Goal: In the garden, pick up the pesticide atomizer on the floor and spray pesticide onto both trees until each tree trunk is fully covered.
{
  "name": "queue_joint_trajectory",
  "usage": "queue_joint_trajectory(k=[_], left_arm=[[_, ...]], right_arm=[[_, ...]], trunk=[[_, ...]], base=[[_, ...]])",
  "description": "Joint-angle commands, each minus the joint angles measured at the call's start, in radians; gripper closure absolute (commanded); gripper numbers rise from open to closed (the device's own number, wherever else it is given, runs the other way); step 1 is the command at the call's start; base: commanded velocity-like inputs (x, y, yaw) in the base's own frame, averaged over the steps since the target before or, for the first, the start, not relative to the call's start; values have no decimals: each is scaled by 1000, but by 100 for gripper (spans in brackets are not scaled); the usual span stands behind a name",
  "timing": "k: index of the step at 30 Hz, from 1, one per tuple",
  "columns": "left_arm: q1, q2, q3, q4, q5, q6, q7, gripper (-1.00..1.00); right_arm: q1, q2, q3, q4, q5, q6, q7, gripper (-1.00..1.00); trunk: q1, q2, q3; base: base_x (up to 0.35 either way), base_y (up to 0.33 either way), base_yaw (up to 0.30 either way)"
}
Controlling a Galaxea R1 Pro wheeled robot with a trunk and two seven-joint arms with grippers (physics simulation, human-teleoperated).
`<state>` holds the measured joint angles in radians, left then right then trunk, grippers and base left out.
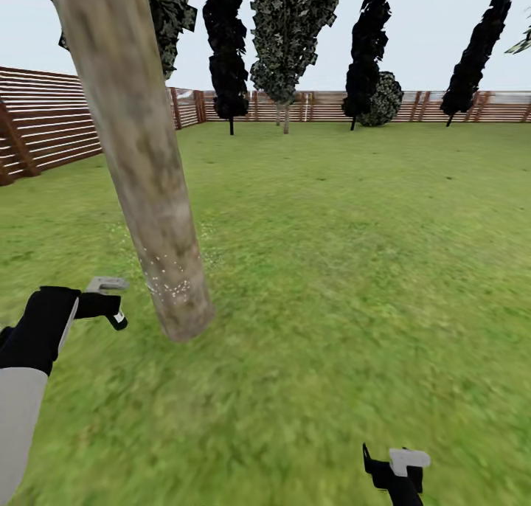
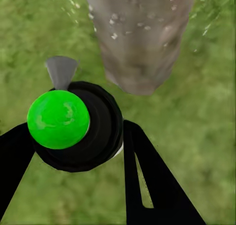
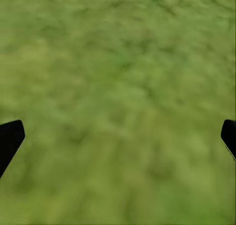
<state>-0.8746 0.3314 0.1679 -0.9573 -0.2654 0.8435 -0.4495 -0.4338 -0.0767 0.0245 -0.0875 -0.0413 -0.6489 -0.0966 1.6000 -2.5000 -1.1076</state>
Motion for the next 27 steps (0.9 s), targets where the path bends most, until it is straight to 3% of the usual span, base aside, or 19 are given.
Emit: queue_joint_trajectory(k=[1,8,21,27], left_arm=[[0,0,0,-5,0,-1,0,100],[-8,2,4,-25,0,1,0,100],[-10,1,6,-31,0,0,2,100],[-8,2,10,-72,-3,1,2,100]], right_arm=[[0,0,0,0,0,0,0,-100],[0,0,0,0,0,0,0,-100],[0,0,0,0,1,0,0,-100],[0,0,0,0,0,0,0,-100]], trunk=[[0,0,0],[0,0,0],[0,0,7],[0,0,7]], base=[[146,-207,23],[114,-248,2],[-8,-273,0],[0,-274,0]])
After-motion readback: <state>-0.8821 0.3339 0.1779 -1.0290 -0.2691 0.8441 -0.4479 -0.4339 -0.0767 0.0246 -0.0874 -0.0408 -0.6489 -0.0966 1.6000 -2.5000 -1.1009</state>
